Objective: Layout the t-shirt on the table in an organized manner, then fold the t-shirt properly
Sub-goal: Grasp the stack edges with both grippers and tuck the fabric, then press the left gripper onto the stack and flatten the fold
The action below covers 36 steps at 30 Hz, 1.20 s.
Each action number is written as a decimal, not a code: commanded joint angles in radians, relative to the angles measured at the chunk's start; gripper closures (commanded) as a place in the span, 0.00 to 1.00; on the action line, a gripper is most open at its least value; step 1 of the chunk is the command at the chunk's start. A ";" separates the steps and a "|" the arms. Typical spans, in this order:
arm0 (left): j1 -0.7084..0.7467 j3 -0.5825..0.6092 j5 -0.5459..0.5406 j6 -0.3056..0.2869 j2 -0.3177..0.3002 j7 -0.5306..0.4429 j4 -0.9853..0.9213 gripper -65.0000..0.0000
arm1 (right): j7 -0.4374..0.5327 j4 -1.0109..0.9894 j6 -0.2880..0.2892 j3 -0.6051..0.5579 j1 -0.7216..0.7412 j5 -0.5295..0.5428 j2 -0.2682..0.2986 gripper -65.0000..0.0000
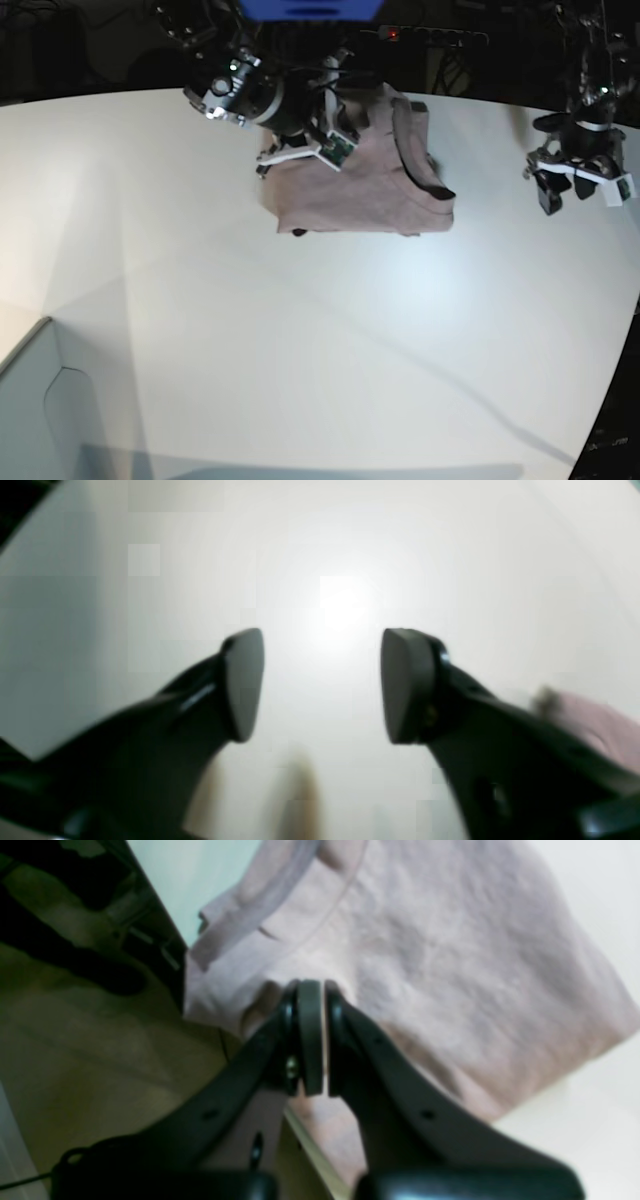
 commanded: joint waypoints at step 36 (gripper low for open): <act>-0.224 0.334 0.008 -0.027 0.163 0.268 -0.204 0.89 | 0.022 0.046 0.006 0.344 -0.045 0.014 0.019 1.00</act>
